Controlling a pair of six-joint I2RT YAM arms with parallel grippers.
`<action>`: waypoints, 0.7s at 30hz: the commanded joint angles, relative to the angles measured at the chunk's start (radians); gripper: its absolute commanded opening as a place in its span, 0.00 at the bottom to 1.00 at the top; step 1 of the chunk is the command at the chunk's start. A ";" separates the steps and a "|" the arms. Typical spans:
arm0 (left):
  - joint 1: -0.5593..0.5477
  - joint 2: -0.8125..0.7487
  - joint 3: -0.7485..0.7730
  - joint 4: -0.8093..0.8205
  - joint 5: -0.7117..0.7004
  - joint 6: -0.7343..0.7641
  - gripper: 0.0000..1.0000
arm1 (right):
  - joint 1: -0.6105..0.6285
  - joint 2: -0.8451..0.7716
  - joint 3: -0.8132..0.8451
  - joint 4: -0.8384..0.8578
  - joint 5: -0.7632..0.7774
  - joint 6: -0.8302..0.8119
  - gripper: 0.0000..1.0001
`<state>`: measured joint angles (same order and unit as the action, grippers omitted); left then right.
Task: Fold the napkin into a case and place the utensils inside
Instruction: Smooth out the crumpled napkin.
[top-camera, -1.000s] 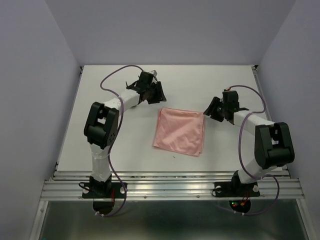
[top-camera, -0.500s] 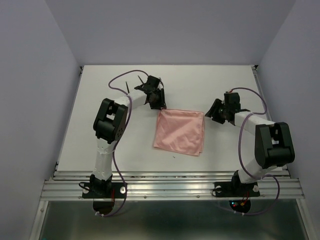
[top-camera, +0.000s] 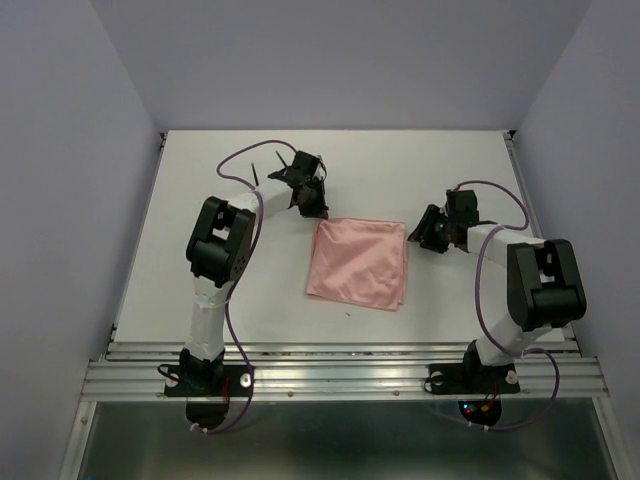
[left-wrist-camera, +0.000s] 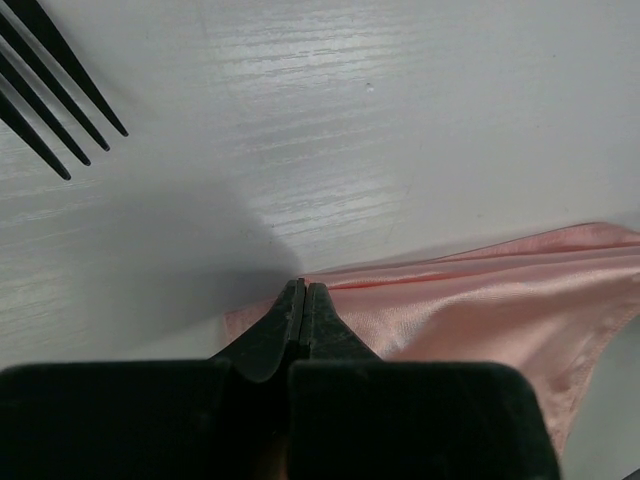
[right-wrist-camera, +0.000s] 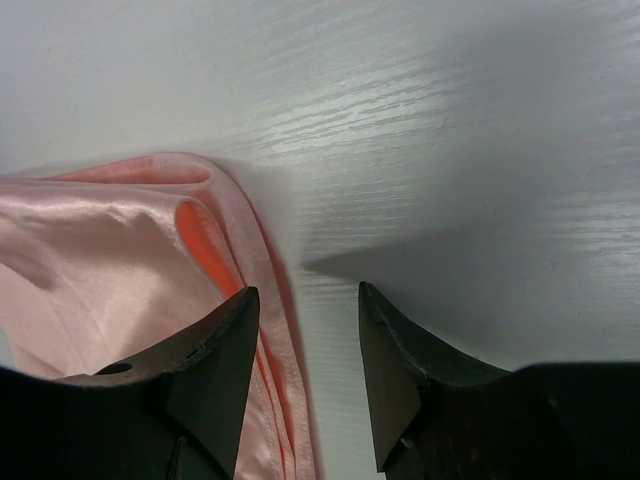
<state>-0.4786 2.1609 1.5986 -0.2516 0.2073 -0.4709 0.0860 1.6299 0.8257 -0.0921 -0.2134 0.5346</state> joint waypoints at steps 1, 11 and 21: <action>-0.005 -0.018 0.034 0.012 0.026 0.006 0.00 | -0.005 0.030 -0.008 0.044 -0.079 -0.035 0.50; -0.005 -0.024 0.029 0.020 0.044 0.005 0.00 | -0.005 0.123 0.029 0.118 -0.155 -0.016 0.41; -0.003 -0.027 0.027 0.020 0.049 0.002 0.00 | 0.004 0.075 0.012 0.132 -0.055 0.010 0.13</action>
<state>-0.4786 2.1609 1.5986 -0.2504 0.2447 -0.4721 0.0860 1.7416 0.8497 0.0383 -0.3489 0.5438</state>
